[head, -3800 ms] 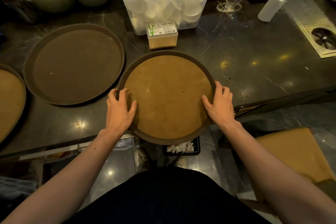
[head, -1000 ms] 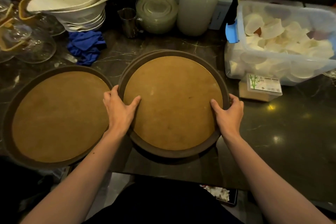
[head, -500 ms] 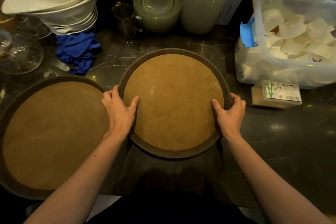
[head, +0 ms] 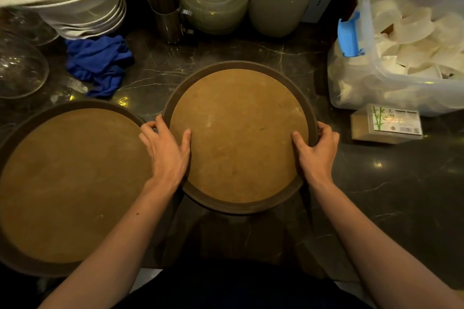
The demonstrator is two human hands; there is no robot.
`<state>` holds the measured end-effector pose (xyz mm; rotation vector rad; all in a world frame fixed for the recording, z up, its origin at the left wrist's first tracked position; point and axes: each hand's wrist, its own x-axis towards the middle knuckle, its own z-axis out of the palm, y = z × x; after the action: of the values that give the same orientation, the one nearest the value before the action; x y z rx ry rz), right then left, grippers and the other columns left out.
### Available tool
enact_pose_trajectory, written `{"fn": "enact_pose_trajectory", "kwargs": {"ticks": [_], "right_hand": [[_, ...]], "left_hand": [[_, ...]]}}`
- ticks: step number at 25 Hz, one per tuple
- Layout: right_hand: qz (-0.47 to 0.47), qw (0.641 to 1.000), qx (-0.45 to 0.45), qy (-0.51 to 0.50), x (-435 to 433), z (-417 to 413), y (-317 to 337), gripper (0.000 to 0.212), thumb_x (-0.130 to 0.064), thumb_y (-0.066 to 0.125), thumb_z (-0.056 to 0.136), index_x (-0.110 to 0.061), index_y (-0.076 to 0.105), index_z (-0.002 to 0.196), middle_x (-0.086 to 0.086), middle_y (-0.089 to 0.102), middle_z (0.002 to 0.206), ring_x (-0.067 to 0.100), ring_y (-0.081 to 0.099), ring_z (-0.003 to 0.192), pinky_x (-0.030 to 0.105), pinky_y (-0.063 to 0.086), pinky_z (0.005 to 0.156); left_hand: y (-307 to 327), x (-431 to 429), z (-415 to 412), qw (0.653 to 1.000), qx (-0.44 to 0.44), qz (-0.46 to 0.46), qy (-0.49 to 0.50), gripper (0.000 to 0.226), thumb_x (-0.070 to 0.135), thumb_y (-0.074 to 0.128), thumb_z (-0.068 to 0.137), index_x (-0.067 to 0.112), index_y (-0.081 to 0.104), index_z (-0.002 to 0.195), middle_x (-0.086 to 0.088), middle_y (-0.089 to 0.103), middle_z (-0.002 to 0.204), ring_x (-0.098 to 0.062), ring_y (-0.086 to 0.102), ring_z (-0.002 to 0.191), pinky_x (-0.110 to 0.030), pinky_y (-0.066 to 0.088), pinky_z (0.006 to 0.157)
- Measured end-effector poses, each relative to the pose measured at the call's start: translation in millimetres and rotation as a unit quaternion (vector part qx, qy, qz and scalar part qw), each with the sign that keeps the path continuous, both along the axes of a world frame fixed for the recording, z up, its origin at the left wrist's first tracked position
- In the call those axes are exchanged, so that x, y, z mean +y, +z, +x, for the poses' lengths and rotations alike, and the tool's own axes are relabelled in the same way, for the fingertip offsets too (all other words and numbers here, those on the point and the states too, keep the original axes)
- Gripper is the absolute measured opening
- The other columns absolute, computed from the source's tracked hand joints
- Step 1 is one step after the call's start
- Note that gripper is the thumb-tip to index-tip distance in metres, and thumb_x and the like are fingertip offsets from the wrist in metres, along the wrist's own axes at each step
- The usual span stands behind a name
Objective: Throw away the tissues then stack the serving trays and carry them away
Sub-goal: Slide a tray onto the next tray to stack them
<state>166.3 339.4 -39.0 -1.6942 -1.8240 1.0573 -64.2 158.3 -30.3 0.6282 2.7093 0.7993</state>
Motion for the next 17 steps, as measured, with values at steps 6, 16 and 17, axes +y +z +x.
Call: {"fn": "enact_pose_trajectory", "kwargs": {"ticks": [6, 16, 17], "right_hand": [[-0.002, 1.0, 0.0, 0.002, -3.7, 2.1, -5.1, 0.062, -0.034, 0.075, 0.084, -0.013, 0.045, 0.134, 0.005, 0.035, 0.128, 0.012, 0.04, 0.112, 0.026, 0.034, 0.099], [0.04, 0.997, -0.051, 0.046, -2.9, 5.5, -17.1, 0.074, -0.041, 0.069, 0.087, -0.007, 0.037, 0.145, 0.008, 0.035, 0.127, 0.019, 0.042, 0.118, 0.029, 0.035, 0.101], [0.05, 0.995, -0.064, 0.049, -3.0, 5.2, -17.1, 0.075, -0.042, 0.068, 0.088, -0.006, 0.036, 0.146, 0.009, 0.035, 0.127, 0.022, 0.042, 0.118, 0.031, 0.037, 0.101]], "left_hand": [[-2.1, -1.1, -0.6, 0.999, 0.027, -0.038, -0.013, 0.07, 0.039, 0.066, 0.088, 0.002, 0.037, 0.14, -0.025, 0.034, 0.135, -0.039, 0.035, 0.12, -0.043, 0.034, 0.1], [-7.4, -5.0, 3.8, 0.995, 0.066, -0.07, -0.024, 0.073, 0.044, 0.06, 0.091, 0.003, 0.033, 0.144, -0.026, 0.036, 0.137, -0.039, 0.039, 0.118, -0.044, 0.037, 0.096], [-7.0, -5.1, 4.0, 0.995, 0.068, -0.072, -0.025, 0.073, 0.045, 0.06, 0.092, 0.003, 0.033, 0.145, -0.026, 0.036, 0.137, -0.039, 0.039, 0.118, -0.044, 0.037, 0.096]]}}
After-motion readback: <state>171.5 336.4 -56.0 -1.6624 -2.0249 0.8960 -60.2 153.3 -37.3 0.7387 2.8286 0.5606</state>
